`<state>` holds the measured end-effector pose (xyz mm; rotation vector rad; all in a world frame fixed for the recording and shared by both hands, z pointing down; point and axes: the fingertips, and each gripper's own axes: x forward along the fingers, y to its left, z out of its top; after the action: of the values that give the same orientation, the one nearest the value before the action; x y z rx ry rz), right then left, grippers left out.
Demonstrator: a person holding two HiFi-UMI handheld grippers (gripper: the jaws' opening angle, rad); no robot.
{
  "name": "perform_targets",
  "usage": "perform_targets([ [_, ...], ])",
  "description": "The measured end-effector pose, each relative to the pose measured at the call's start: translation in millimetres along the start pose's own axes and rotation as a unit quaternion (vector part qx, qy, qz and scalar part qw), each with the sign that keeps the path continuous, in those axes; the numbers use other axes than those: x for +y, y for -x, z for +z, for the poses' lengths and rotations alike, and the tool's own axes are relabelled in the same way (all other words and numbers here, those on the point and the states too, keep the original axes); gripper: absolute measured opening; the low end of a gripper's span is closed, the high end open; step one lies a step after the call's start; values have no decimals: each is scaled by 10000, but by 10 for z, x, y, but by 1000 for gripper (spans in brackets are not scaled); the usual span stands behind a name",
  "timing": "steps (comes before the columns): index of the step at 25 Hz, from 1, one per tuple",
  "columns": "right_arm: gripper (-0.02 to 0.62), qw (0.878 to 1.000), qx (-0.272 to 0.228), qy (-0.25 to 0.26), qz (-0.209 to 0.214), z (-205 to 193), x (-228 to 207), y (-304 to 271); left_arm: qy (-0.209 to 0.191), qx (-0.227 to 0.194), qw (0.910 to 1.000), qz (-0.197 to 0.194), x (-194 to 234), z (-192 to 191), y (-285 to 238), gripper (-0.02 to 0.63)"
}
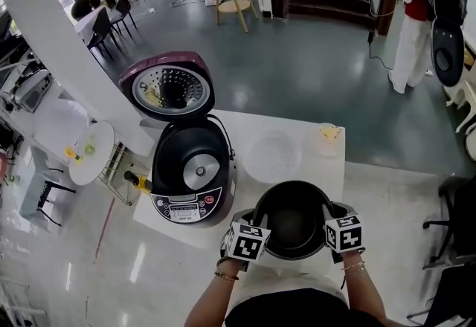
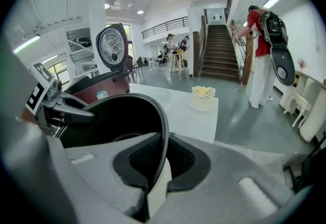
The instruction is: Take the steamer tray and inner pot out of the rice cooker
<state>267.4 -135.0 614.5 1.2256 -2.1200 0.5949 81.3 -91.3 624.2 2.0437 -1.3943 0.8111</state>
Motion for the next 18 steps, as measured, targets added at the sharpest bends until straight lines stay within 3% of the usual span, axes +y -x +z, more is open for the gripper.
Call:
perform_targets([
  [5,46,9991,11,415,18,80,76,-48,-401,-51,9988,263,111,45,17,104],
  [9,93,9982,-200,568,48,139,103,-19,-628,-771,9924,717,227,256,217,134],
  [12,193,9971,-485,583,40,268,82,77,-485,-1173,9896,671,244,484,442,140],
  [15,213,9921,-1091,626,10,537,77,304,-546,-1846,9789,691,232,779,798,140],
  [18,207,9694,-2203,1073,-177,916,133,753,-649,-2562,9609,828,169,1008,1261,140],
])
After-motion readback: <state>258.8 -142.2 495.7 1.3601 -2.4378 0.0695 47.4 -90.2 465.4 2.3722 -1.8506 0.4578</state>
